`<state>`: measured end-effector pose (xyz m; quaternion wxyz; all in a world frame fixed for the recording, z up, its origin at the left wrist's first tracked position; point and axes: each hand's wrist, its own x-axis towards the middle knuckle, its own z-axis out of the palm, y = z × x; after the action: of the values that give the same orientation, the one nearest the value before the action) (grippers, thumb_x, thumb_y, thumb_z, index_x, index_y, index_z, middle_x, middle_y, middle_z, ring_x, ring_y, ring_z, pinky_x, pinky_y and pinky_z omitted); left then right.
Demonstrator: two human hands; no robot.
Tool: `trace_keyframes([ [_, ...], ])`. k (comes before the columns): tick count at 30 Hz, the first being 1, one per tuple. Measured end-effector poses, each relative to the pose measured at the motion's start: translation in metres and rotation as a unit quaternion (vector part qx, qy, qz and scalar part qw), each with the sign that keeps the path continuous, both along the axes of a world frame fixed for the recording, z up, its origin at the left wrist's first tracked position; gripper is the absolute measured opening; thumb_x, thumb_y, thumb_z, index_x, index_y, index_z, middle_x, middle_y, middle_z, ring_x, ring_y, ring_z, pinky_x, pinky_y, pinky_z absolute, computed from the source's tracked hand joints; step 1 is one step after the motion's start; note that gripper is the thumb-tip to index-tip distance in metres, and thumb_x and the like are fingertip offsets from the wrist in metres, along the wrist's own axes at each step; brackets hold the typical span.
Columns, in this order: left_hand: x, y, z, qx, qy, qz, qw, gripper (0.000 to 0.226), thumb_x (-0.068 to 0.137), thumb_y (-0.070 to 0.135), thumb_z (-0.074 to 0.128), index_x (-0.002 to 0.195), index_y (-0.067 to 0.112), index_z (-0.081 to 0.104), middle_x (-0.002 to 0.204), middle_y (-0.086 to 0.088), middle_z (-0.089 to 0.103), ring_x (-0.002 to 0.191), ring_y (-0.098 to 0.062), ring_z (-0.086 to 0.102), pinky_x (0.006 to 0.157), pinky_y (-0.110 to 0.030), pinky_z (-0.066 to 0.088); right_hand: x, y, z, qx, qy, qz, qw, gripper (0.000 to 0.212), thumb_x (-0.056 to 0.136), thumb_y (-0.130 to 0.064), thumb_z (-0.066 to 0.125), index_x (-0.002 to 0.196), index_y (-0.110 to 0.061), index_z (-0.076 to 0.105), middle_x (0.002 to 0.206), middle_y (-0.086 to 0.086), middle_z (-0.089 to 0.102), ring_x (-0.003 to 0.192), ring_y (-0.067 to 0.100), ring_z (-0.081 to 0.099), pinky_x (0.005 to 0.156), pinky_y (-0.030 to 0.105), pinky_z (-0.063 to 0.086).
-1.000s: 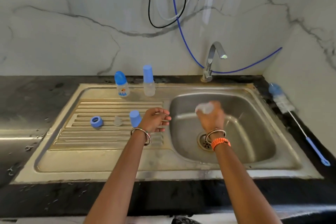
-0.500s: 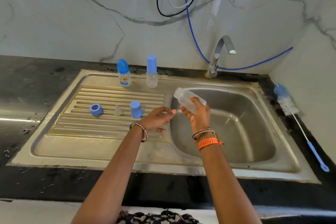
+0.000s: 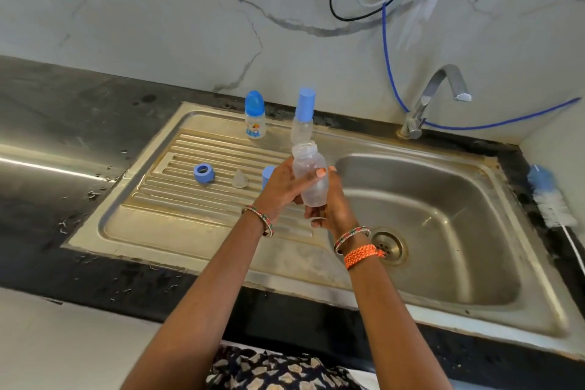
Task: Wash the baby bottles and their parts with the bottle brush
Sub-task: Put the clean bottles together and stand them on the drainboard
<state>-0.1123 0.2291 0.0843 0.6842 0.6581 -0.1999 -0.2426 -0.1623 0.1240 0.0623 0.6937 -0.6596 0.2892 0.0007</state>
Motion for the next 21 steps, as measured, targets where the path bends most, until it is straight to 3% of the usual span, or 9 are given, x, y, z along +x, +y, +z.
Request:
trace_keyframes([
  [3, 0.01, 0.021, -0.004, 0.011, -0.013, 0.014, 1.0, 0.026, 0.082, 0.024, 0.073, 0.105, 0.019, 0.061, 0.09, -0.002, 0.068, 0.08, -0.017, 0.066, 0.07, -0.039, 0.053, 0.008, 0.01, 0.001, -0.108, 0.038, 0.043, 0.992, 0.08, 0.095, -0.061, 0.01, 0.07, -0.01, 0.066, 0.064, 0.011, 0.069, 0.048, 0.016, 0.051, 0.047, 0.022, 0.036],
  [6, 0.022, 0.056, -0.005, 0.047, -0.045, 0.017, 0.998, 0.032, 0.082, 0.012, 0.069, 0.111, 0.023, 0.059, 0.104, 0.002, 0.067, 0.09, 0.0, 0.065, 0.079, -0.018, 0.051, 0.02, 0.022, -0.002, -0.308, 0.06, 0.049, 0.948, 0.063, 0.095, -0.05, 0.032, 0.061, -0.006, 0.063, 0.061, 0.009, 0.065, 0.064, 0.028, 0.06, 0.06, 0.03, 0.045],
  [8, 0.031, 0.087, -0.008, 0.068, -0.049, 0.005, 0.996, 0.041, 0.081, 0.008, 0.07, 0.118, 0.02, 0.056, 0.106, 0.006, 0.066, 0.094, 0.002, 0.064, 0.078, -0.015, 0.049, 0.031, 0.034, 0.001, -0.39, 0.031, 0.041, 0.919, 0.04, 0.089, -0.035, 0.048, 0.063, -0.006, 0.06, 0.061, 0.005, 0.058, 0.065, 0.029, 0.055, 0.054, 0.029, 0.038],
  [10, 0.04, 0.119, -0.015, 0.109, -0.068, -0.003, 0.992, 0.046, 0.079, 0.007, 0.073, 0.12, 0.019, 0.056, 0.107, 0.006, 0.066, 0.095, 0.001, 0.063, 0.078, -0.014, 0.048, 0.043, 0.05, 0.008, -0.404, -0.026, 0.044, 0.913, 0.032, 0.086, -0.025, 0.053, 0.058, -0.011, 0.056, 0.054, 0.0, 0.05, 0.059, 0.025, 0.049, 0.053, 0.027, 0.032],
  [14, 0.046, 0.165, -0.038, 0.175, -0.08, -0.011, 0.981, 0.056, 0.07, 0.009, 0.082, 0.113, 0.031, 0.054, 0.108, 0.011, 0.063, 0.099, 0.001, 0.06, 0.087, -0.014, 0.045, 0.08, 0.084, 0.015, -0.398, -0.095, 0.087, 0.908, 0.029, 0.085, -0.024, 0.055, 0.06, -0.009, 0.061, 0.056, 0.002, 0.057, 0.061, 0.023, 0.056, 0.057, 0.034, 0.045],
  [16, 0.044, 0.18, -0.049, 0.199, -0.077, -0.02, 0.977, 0.058, 0.065, 0.022, 0.086, 0.112, 0.03, 0.054, 0.108, 0.011, 0.062, 0.102, -0.004, 0.058, 0.092, -0.02, 0.044, 0.104, 0.101, 0.008, -0.404, -0.106, 0.125, 0.9, 0.023, 0.085, -0.02, 0.055, 0.065, -0.009, 0.064, 0.06, 0.005, 0.061, 0.066, 0.025, 0.058, 0.063, 0.038, 0.049],
  [18, 0.044, 0.189, -0.057, 0.212, -0.067, -0.035, 0.974, 0.064, 0.06, 0.033, 0.084, 0.115, 0.026, 0.053, 0.11, 0.009, 0.061, 0.105, -0.008, 0.057, 0.094, -0.023, 0.043, 0.129, 0.115, -0.002, -0.403, -0.111, 0.165, 0.893, 0.019, 0.082, -0.011, 0.054, 0.089, -0.012, 0.072, 0.081, 0.008, 0.07, 0.079, 0.023, 0.062, 0.072, 0.032, 0.05],
  [21, 0.049, 0.199, -0.061, 0.231, -0.046, -0.049, 0.971, 0.067, 0.064, 0.032, 0.084, 0.121, 0.024, 0.05, 0.114, 0.009, 0.06, 0.108, -0.007, 0.055, 0.094, -0.022, 0.042, 0.163, 0.127, -0.015, -0.425, -0.114, 0.265, 0.858, 0.039, 0.08, -0.007, 0.058, 0.117, -0.015, 0.065, 0.117, 0.011, 0.064, 0.11, 0.024, 0.058, 0.09, 0.03, 0.044],
])
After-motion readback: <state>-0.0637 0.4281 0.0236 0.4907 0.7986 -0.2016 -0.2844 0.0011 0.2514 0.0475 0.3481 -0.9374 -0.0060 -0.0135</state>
